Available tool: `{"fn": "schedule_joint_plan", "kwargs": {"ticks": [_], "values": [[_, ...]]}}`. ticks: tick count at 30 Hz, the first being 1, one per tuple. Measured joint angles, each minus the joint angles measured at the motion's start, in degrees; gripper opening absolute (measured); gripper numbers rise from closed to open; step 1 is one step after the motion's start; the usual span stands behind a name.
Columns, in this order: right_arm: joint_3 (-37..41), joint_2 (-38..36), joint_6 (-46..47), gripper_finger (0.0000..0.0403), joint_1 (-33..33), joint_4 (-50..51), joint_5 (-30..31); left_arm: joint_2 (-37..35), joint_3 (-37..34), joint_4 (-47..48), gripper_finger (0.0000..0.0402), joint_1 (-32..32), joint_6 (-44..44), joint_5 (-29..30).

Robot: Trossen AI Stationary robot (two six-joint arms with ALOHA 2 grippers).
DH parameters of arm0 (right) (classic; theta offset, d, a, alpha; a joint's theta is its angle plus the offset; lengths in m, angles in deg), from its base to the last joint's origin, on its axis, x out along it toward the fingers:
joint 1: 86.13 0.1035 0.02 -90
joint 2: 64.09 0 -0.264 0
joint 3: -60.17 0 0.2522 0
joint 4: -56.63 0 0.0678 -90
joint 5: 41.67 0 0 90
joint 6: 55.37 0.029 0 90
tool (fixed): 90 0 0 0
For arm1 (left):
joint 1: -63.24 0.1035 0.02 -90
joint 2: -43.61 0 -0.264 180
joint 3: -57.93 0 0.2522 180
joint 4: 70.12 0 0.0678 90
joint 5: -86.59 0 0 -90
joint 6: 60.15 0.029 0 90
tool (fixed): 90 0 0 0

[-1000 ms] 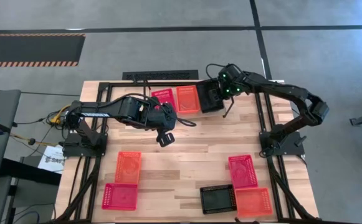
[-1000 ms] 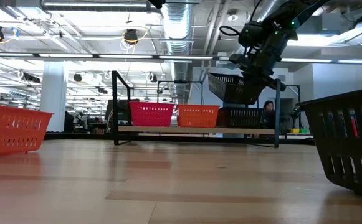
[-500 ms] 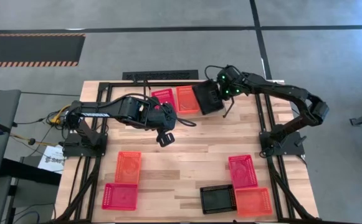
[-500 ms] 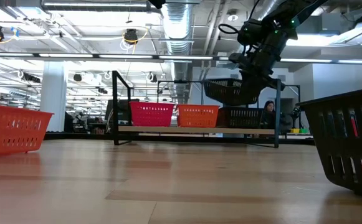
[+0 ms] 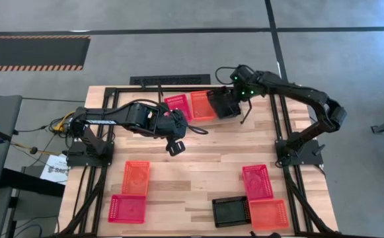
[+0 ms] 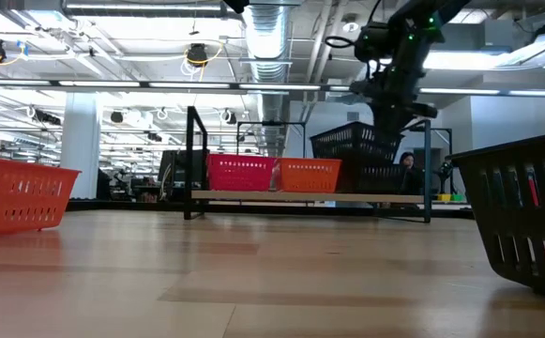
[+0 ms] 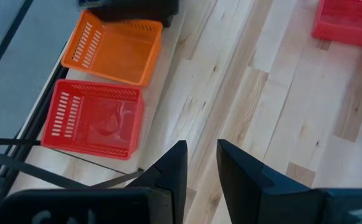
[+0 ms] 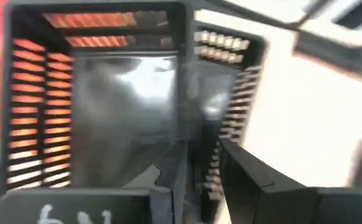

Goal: Stack baskets on shelf by color
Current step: Stack the left black bin into the black bin on the shelf

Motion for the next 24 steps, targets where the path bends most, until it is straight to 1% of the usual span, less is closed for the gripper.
{"fn": "schedule_joint_plan", "kwargs": {"ticks": [2, 5, 10, 15, 20, 24], "values": [[-0.49, 0.0, -0.01, 0.0112, 0.0, 1.63, 1.67, 0.0, 0.0, 0.02, 0.0075, 0.02, 0.29, 0.0], [-0.59, 0.0, -0.01, 0.0112, 0.07, 2.69, 1.99, 0.0, 0.0, 0.0, 0.0075, 0.01, 1.18, 0.0], [-0.66, -0.07, -0.23, 0.0112, 0.9, 1.16, 2.1, 0.0, 0.0, 0.0, 0.0075, 0.02, 1.55, 0.52], [-2.05, -0.35, -1.56, 0.0104, 3.33, 0.25, 2.34, 0.0, 0.0, 0.0, 0.0075, 0.02, 1.55, 0.55], [-3.08, -0.39, -2.57, 0.008, 7.81, 0.77, -0.32, 0.0, 0.0, 0.0, 0.0075, 0.02, 1.55, 0.59], [-3.13, 0.78, -3.67, 0.0044, 11.22, 2.25, 0.28, 0.01, 0.0, 0.0, 0.0075, 0.02, 1.55, 0.72]]}}
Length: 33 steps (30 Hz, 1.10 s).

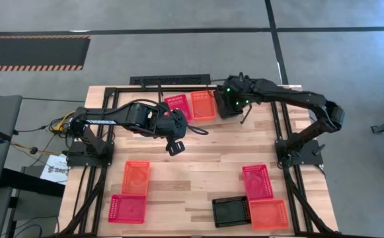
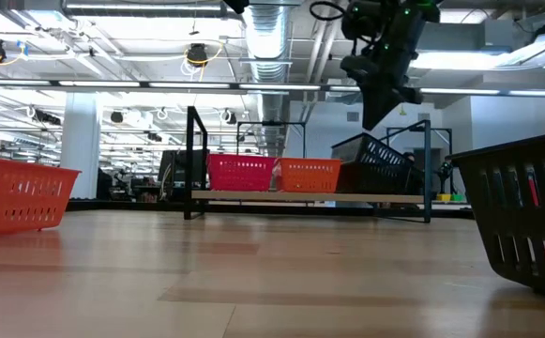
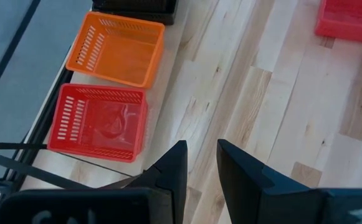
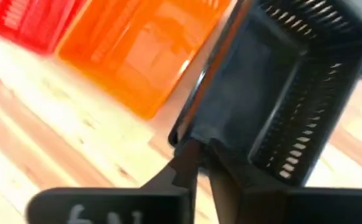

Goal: Stack baskets on shelf by color
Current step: Stack the left black bin into the black bin on the shelf, then stack the left orange bin into the orange bin on the shelf

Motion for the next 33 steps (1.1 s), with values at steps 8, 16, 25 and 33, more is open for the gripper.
{"fn": "schedule_joint_plan", "kwargs": {"ticks": [8, 16, 25, 33], "values": [[0.0, 5.71, -0.17, 0.002, 2.16, 1.07, 0.73, 0.01, 0.0, -0.02, 0.0075, 0.0, -0.05, -0.02], [-0.09, 9.66, -0.92, 0.0009, 3.37, -0.65, 0.76, 0.01, 0.0, -0.02, 0.0075, 0.0, -0.48, -0.28], [-8.07, 0.85, -3.0, 0.0025, 4.84, 4.83, 5.0, 0.01, 0.02, 1.86, 0.0075, 0.0, -2.56, -0.39], [-10.12, -7.56, -4.39, 0.0019, 7.1, 12.76, 8.45, 0.01, 0.02, 4.54, 0.0075, -0.2, -6.19, -0.39]]}}
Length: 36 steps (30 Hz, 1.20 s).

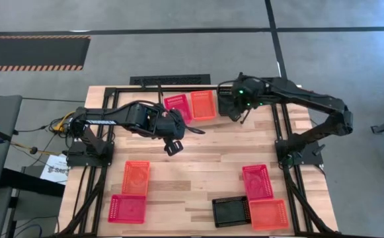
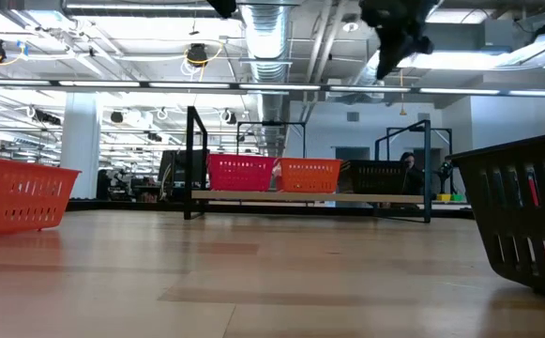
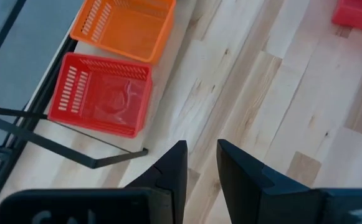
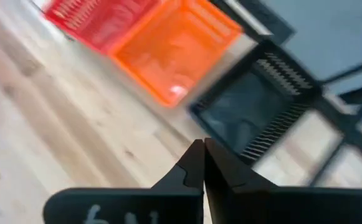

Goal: Stack baskets on shelf by color
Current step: Stack the left orange bin into the orange bin on the shelf

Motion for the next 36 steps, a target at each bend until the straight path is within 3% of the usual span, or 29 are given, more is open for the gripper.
{"fn": "schedule_joint_plan", "kwargs": {"ticks": [5, 9, 16, 22, 29, 36], "values": [[1.63, 0.27, -0.23, 0.0004, -1.84, 0.43, 1.03, 0.0, 0.0, -0.12, 0.0075, 0.02, 0.04, 0.02], [3.72, 3.79, -0.14, 0.0005, 0.73, 0.02, -1.19, 0.0, 0.0, 1.03, 0.0075, -0.17, -0.65, -0.07], [4.35, 7.64, -0.17, 0.0005, 8.21, 3.0, -1.62, -0.16, -1.19, 6.41, 0.0075, -4.03, -14.02, -0.19], [4.33, 6.51, -0.1, 0.0003, 11.33, 3.66, -1.51, -1.7, -8.9, 6.78, 0.0075, -12.23, -35.33, 1.77], [4.28, 4.01, 0.75, 0.0007, 12.61, 1.9, -1.44, -1.77, -18.64, 6.43, 0.0075, -20.95, -66.02, -3.19], [4.22, 2.28, -0.11, 0.0005, 14.0, -1.69, -1.82, -1.81, -25.37, -1.25, 0.0075, -25.22, -83.79, -6.56]]}}
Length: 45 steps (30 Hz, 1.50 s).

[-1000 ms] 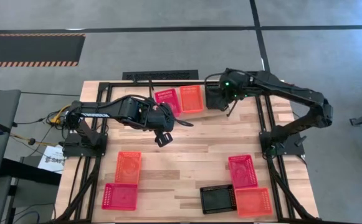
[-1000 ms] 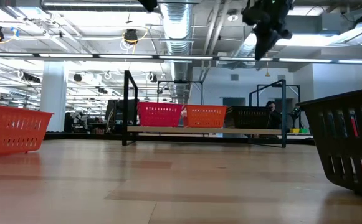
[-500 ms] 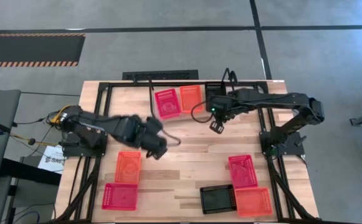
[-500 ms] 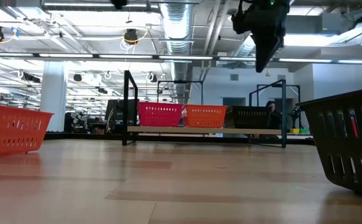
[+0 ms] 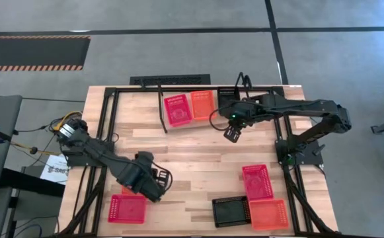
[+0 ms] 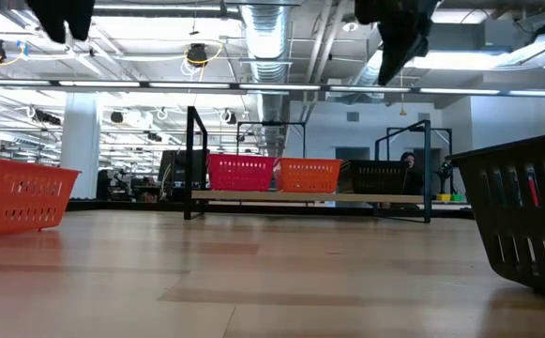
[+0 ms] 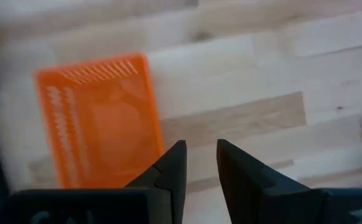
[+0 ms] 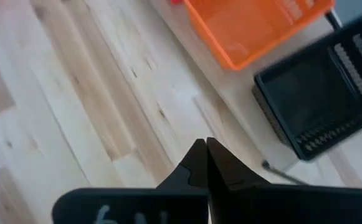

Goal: Stack baskets on shelf by color
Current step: Stack the left orange bin into the orange bin on the shelf

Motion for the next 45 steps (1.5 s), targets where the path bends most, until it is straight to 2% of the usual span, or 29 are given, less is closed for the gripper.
{"fn": "schedule_joint_plan", "kwargs": {"ticks": [3, 9, 14, 17, 25, 31, 36, 39, 43, 45], "values": [[0.0, -0.62, -0.04, 0.0006, 1.01, 0.03, -0.08, 0.1, -1.9, -1.89, 0.0075, -0.55, -1.73, -0.65], [-0.01, -1.97, -0.06, 0.0004, 3.09, -0.37, -0.19, 0.41, -7.59, -7.4, 0.0075, -0.53, -1.59, -5.57], [0.0, -3.12, -0.08, 0.0007, 4.73, -0.48, -0.21, 0.41, -12.16, -8.1, 0.0075, -0.51, -1.9, -8.56], [-0.01, -3.76, -0.06, 0.0007, 5.68, -1.09, -0.23, 0.41, -14.11, -8.77, 0.0075, -0.51, -2.19, -8.7], [0.02, -5.95, -0.09, 0.0007, 6.82, -1.97, -0.23, 0.41, -18.99, -19.67, 0.0081, -0.18, -2.08, -9.01], [0.02, -7.38, -0.1, 0.0007, 6.85, -2.02, -0.24, 0.41, -22.44, -20.47, 0.0095, -0.18, -2.87, -11.82], [0.0, -8.14, -0.12, 0.0007, 6.83, -2.3, -0.23, 0.43, -24.05, -22.31, 0.01, 0.16, -2.66, -11.93], [0.0, -8.35, -0.19, 0.0007, 6.83, -2.07, -0.21, 0.41, -25.27, -25.49, 0.0088, 0.86, 0.13, -11.92], [0.0, -8.37, -0.19, 0.0007, 6.83, -2.1, -0.21, 0.41, -26.1, -27.39, 0.0025, 2.13, 5.7, -11.37], [0.0, -8.37, -0.19, 0.0007, 6.83, -2.08, -0.2, 0.41, -25.94, -27.32, 0.0009, 2.96, 9.01, -11.05]]}}
